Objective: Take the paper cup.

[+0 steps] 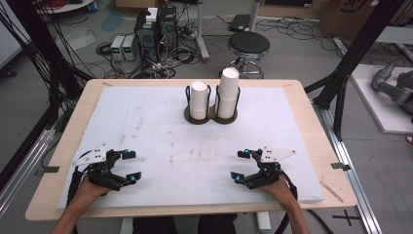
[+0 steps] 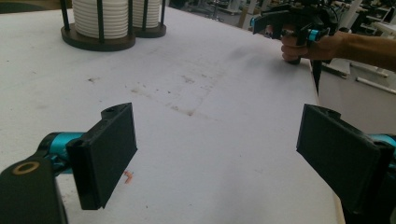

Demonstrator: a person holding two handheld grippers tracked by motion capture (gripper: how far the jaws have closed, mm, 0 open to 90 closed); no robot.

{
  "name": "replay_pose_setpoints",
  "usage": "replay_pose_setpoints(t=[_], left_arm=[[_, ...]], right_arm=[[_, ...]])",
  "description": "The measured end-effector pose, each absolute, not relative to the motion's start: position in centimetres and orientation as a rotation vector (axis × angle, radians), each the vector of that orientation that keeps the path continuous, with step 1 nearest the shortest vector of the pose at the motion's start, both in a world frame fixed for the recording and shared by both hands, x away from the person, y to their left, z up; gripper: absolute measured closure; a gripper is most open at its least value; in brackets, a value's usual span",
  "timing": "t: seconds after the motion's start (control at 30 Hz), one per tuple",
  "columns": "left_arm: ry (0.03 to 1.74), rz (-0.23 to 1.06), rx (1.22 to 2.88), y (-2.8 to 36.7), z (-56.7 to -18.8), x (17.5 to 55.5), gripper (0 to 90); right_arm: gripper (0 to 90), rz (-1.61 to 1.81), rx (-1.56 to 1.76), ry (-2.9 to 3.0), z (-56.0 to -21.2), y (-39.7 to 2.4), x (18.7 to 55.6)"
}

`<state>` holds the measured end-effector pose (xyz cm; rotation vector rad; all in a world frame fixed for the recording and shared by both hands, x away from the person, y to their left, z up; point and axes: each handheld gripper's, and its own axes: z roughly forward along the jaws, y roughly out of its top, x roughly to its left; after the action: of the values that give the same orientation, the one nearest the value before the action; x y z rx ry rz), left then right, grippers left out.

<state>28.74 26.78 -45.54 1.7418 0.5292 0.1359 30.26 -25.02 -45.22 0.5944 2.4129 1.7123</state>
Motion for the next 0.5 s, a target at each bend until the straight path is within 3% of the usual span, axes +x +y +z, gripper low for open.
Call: replay_pose_setpoints(t=[0.5], left_arm=[[0.527,0.142,1.747,26.69,-45.52,28.67,11.9]], right_arm=[[15.7,1.685,0.619,2.395,-45.18,-24.89,30.07]])
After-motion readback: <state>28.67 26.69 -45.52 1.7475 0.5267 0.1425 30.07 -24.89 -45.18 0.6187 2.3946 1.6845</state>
